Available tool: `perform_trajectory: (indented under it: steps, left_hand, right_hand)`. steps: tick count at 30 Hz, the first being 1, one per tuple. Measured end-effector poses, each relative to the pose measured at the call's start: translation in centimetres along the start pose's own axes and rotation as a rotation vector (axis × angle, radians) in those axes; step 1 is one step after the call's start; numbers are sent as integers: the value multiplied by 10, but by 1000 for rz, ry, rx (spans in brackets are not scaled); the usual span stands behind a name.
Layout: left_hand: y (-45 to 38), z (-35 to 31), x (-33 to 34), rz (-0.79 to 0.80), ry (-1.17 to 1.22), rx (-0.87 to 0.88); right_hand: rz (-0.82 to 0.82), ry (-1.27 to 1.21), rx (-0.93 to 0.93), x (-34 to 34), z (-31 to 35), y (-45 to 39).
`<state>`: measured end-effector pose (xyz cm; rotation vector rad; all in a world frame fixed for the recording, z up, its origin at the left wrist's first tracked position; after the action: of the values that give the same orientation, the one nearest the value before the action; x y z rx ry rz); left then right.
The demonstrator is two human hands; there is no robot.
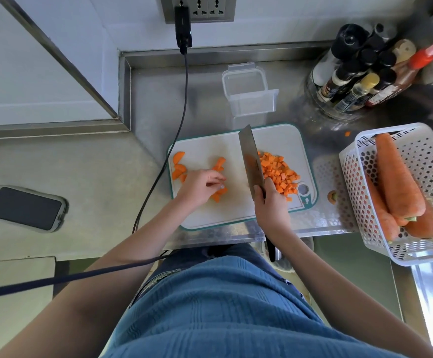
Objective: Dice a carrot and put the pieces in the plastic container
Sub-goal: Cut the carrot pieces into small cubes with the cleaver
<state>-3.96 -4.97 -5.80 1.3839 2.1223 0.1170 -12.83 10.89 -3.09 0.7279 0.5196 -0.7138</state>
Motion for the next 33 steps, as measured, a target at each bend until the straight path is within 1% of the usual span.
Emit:
perform_trajectory:
  steps: [2, 5, 7, 15, 22, 23, 25, 27, 29, 31, 33]
  left_hand:
    - [6, -2, -9, -70, -65, 74]
    - [16, -3, -5, -31, -284, 172]
    - [16, 0, 0, -15, -370, 184]
    - [15, -10, 9, -134, -451, 170]
    - [11, -13, 17, -79, -595, 232]
    - [11, -12, 18, -78, -591, 237]
    - [10, -10, 15, -86, -502, 214]
    - [8, -9, 8, -133, -372, 178]
    - [5, -11, 1, -188, -295, 162]
    - [0, -12, -2, -198, -272, 144]
    - [-6, -11, -1, -166, -279, 133]
  right_hand:
    - [-3, -4, 0, 1, 0, -1]
    - [4, -4, 3, 3, 0, -1]
    - [6, 1, 3, 3, 0, 0]
    - [-13, 4, -6, 0, 1, 3]
    - [-6, 12, 3, 1, -2, 4]
    - [-5, 9, 6, 1, -3, 4]
    - [-3, 0, 12, 2, -5, 4]
    - [-2, -10, 13, 1, -7, 5]
    - [-6, -21, 13, 1, -8, 6]
    - [-12, -26, 22, 0, -9, 6]
    - [-14, -24, 32, -1, -12, 7]
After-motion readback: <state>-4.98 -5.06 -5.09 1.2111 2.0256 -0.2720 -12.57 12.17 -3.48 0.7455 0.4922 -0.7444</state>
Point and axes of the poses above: each hand's wrist, its own y-axis away from the middle knuckle, its own x-axis out of the palm, z = x × y, the point moved 8 cm from there along -y, towards the middle knuckle, and after that the axes turned 2 degrees about z, right-handed, at the moved point
